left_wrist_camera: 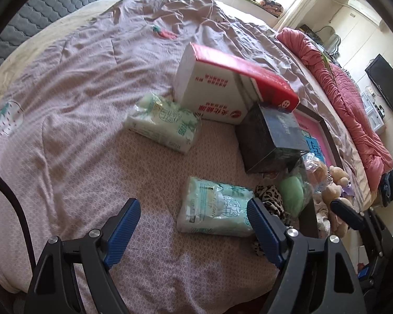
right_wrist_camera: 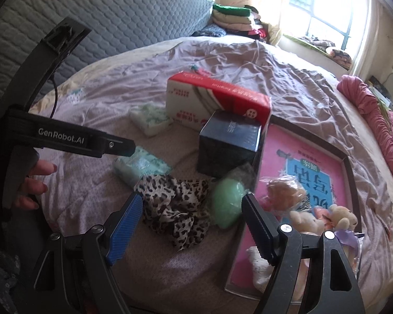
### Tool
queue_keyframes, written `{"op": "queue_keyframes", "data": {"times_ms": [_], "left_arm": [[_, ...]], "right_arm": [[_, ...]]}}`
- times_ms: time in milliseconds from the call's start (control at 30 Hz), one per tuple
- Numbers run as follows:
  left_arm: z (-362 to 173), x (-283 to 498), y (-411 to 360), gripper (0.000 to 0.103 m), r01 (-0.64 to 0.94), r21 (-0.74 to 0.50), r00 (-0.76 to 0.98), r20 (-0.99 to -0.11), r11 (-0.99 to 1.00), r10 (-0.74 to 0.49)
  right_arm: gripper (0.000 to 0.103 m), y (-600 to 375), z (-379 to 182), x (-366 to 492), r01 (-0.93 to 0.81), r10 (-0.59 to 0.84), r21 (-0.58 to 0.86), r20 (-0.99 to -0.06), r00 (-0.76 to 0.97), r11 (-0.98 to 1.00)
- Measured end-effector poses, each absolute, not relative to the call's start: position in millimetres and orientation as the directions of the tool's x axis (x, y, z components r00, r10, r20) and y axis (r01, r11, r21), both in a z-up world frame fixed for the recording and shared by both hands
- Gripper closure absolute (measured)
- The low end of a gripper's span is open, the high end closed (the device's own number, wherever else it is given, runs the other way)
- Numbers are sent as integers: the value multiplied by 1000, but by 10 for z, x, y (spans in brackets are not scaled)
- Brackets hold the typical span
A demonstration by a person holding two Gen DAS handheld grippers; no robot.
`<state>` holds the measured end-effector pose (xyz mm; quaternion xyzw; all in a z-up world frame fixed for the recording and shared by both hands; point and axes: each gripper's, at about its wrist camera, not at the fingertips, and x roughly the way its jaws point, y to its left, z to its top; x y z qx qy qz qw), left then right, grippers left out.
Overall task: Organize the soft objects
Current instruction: 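Move both open tools down toward the wipes pack and leopard scrunchie, then grasp the white-green wipes pack with the left tool while the right tool grasps the leopard-print scrunchie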
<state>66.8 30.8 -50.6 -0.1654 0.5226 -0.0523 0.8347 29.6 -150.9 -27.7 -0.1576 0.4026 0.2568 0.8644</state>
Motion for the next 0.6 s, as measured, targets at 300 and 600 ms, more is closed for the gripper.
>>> {"op": "queue_keyframes", "data": {"times_ms": [300,600], "left_arm": [[-605,742,220,20,-60,-344,424,-859,937,-288],[-710,824,148,20,-36,-322,400,-872,946,-282]], "right_arm": [[24,-1309,-563,359,-617,307,-82,-811,498,783],[28,-1168,-770,419,-629,263,-153,-815,517,763]]}}
